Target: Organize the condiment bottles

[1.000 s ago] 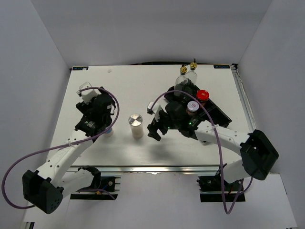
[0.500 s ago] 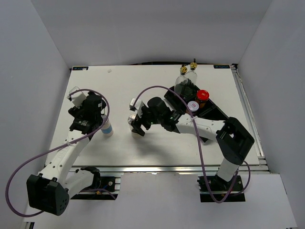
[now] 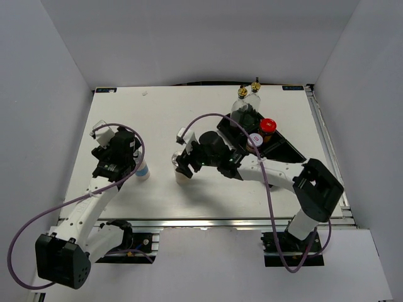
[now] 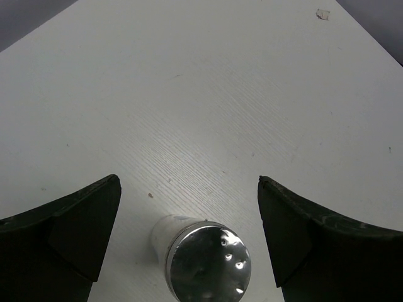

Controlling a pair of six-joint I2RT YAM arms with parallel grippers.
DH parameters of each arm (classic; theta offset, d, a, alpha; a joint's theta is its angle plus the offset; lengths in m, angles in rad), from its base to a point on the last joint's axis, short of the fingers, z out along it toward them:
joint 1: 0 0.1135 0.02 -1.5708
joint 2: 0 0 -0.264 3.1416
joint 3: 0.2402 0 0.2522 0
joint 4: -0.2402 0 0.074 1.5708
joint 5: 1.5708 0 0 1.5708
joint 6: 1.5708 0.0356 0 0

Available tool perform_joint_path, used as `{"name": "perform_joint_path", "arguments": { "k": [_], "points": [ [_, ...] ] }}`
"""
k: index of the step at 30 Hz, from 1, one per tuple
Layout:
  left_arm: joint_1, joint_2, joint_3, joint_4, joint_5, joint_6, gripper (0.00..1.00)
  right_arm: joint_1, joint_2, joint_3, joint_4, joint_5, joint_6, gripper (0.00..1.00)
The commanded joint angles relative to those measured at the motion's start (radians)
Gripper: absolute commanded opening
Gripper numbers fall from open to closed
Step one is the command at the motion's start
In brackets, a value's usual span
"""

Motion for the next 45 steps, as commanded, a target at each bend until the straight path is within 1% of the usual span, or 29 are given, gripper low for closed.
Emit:
{"name": "perform_joint_path", "arguments": {
  "k": [1, 3, 4, 6, 7, 9, 10, 11, 13, 15, 16, 18, 19, 22, 26, 27, 30, 33, 38, 42, 45],
  "points": [
    [0.004, -0.048, -0.015, 0.036, 0.01, 0.006, 0.98, 0.004, -0.116, -0.008, 0.112, 0.068, 0.054, 0.08],
    [0.004, -0.056, -0.015, 0.034, 0.007, 0.009, 0.98, 0.006, -0.17, -0.017, 0.085, 0.133, 0.063, 0.05],
    [0.004, -0.059, -0.023, 0.043, 0.004, 0.012, 0.98, 0.004, -0.217, -0.032, 0.064, 0.233, 0.069, 0.04],
    [0.004, -0.06, -0.029, 0.054, 0.012, 0.026, 0.98, 0.004, -0.268, -0.052, 0.042, 0.35, 0.111, 0.04],
    [0.004, -0.059, -0.029, 0.056, 0.017, 0.028, 0.98, 0.003, -0.296, -0.063, 0.033, 0.475, 0.121, 0.04],
    [0.004, -0.059, -0.029, 0.054, 0.026, 0.029, 0.98, -0.019, -0.369, -0.083, -0.021, 0.584, 0.137, 0.04],
    [0.004, -0.059, -0.029, 0.057, 0.029, 0.029, 0.98, -0.033, -0.391, -0.083, -0.048, 0.68, 0.147, 0.04],
    [0.004, -0.059, -0.032, 0.062, 0.04, 0.032, 0.98, -0.049, -0.433, -0.077, -0.117, 0.716, 0.16, 0.04],
    [0.004, -0.062, -0.033, 0.066, 0.044, 0.034, 0.98, -0.114, -0.499, -0.066, -0.185, 0.798, 0.21, 0.03],
    [0.004, -0.06, -0.035, 0.065, 0.044, 0.037, 0.98, -0.172, -0.547, -0.074, -0.28, 0.84, 0.247, 0.02],
    [0.004, -0.06, -0.035, 0.069, 0.046, 0.039, 0.98, -0.194, -0.598, -0.078, -0.297, 0.875, 0.258, 0.0],
    [0.004, -0.059, -0.033, 0.071, 0.061, 0.045, 0.98, -0.256, -0.645, -0.095, -0.347, 0.906, 0.276, 0.0],
    [0.004, -0.059, -0.033, 0.075, 0.066, 0.046, 0.98, -0.276, -0.691, -0.101, -0.36, 0.944, 0.285, 0.0],
    [0.004, -0.057, -0.033, 0.077, 0.076, 0.048, 0.98, -0.358, -0.76, -0.123, -0.427, 1.026, 0.334, 0.01],
    [0.002, -0.051, -0.029, 0.072, 0.075, 0.046, 0.98, -0.474, -0.794, -0.143, -0.478, 1.026, 0.364, 0.01],
    [0.004, -0.049, -0.026, 0.069, 0.078, 0.045, 0.98, -0.522, -0.796, -0.152, -0.483, 1.014, 0.367, 0.01],
    [0.004, -0.051, -0.027, 0.069, 0.076, 0.043, 0.98, -0.601, -0.79, -0.169, -0.483, 0.942, 0.39, 0.01],
    [0.004, -0.045, -0.03, 0.071, 0.076, 0.048, 0.98, -0.66, -0.759, -0.201, -0.448, 0.845, 0.396, 0.01],
    [0.004, -0.01, -0.015, 0.059, 0.076, 0.049, 0.98, -0.712, -0.702, -0.256, -0.374, 0.776, 0.384, 0.0],
    [0.004, 0.0, -0.013, 0.063, 0.08, 0.051, 0.98, -0.746, -0.657, -0.293, -0.276, 0.718, 0.382, 0.0],
    [0.004, -0.006, -0.017, 0.065, 0.08, 0.051, 0.98, -0.763, -0.629, -0.301, -0.263, 0.698, 0.388, 0.0]
  ]
}}
